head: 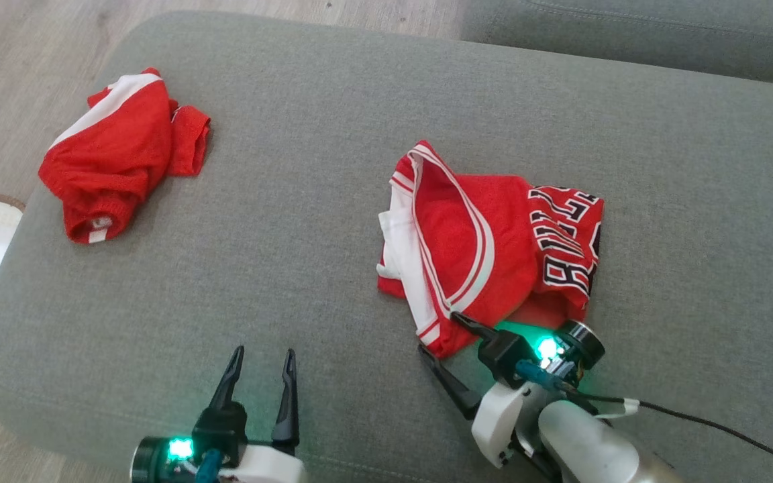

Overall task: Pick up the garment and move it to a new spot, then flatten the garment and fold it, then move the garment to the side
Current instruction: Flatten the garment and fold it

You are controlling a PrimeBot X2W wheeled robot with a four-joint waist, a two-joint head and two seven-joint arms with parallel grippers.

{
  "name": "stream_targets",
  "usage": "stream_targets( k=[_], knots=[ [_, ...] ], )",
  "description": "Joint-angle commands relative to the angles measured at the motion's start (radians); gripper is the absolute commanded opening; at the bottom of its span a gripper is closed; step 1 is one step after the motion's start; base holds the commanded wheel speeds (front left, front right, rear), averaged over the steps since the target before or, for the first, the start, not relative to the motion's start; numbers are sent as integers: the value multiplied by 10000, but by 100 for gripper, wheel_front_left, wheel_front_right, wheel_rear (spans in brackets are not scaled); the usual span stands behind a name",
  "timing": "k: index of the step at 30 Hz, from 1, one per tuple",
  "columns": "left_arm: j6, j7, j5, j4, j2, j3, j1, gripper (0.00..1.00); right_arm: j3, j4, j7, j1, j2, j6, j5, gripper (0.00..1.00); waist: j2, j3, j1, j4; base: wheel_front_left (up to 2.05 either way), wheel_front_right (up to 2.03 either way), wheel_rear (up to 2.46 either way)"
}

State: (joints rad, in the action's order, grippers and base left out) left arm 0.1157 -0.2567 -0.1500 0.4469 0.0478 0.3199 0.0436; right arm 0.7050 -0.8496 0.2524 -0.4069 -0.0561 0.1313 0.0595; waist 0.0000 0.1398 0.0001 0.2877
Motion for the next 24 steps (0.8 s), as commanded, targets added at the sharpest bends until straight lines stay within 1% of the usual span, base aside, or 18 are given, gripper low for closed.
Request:
stream_targets(
  k=[1, 3, 4, 5, 6, 7, 8, 12, 17, 18, 21, 24],
  knots=[
    [47, -51, -34, -280, 24, -272, 413, 100, 79, 103, 93, -293, 58, -6, -47, 100, 0, 21, -1, 19, 0, 0, 0],
    [33, -51, -39, -268, 24, -265, 454, 100, 144, -130, 93, -333, 58, -6, -95, 100, 0, 46, -1, 54, 0, 0, 0],
    [25, -51, -37, -263, 24, -269, 471, 100, 158, -222, 93, -356, 58, -6, -85, 90, 0, 56, -1, 73, 0, 0, 0],
    [21, -51, -36, -260, 24, -278, 484, 100, 170, -273, 93, -379, 58, -6, -60, 76, 0, 67, -1, 88, 0, 0, 0],
    [15, -51, -35, -261, 24, -293, 494, 100, 187, -302, 93, -400, 58, -6, -35, 38, 0, 78, -1, 100, 0, 0, 0],
    [8, -51, -30, -265, 24, -303, 498, 100, 201, -319, 93, -414, 58, -6, -9, 13, 0, 80, -1, 110, 0, 0, 0],
    [2, -51, -22, -270, 24, -315, 495, 100, 216, -326, 93, -419, 58, -6, 30, 0, 0, 83, -1, 114, 0, 0, 0],
    [-13, -51, 16, -282, 24, -359, 447, 100, 253, -50, 93, -437, 58, -6, 271, 0, 0, 71, -1, 113, 0, 0, 0],
    [-57, -51, 59, -305, 24, -313, 441, 100, 425, 1097, 93, -629, 58, -6, 951, 0, 0, 34, -1, 156, 0, 0, 0],
    [-91, -51, 87, -288, 24, -255, 463, 100, 583, 1445, 93, -792, 58, -6, 1359, 0, 0, -17, -1, 238, 0, 0, 0],
    [-151, -51, 127, -253, 24, -154, 503, 100, 832, 1547, 93, -1069, 59, -6, 1904, 0, 0, -92, -1, 427, 0, 0, 0],
    [-187, -51, 142, -233, 24, -68, 529, 100, 968, 1329, 93, -1347, 59, -6, 2365, 0, 0, -122, -1, 652, 0, 0, 0]
  ],
)
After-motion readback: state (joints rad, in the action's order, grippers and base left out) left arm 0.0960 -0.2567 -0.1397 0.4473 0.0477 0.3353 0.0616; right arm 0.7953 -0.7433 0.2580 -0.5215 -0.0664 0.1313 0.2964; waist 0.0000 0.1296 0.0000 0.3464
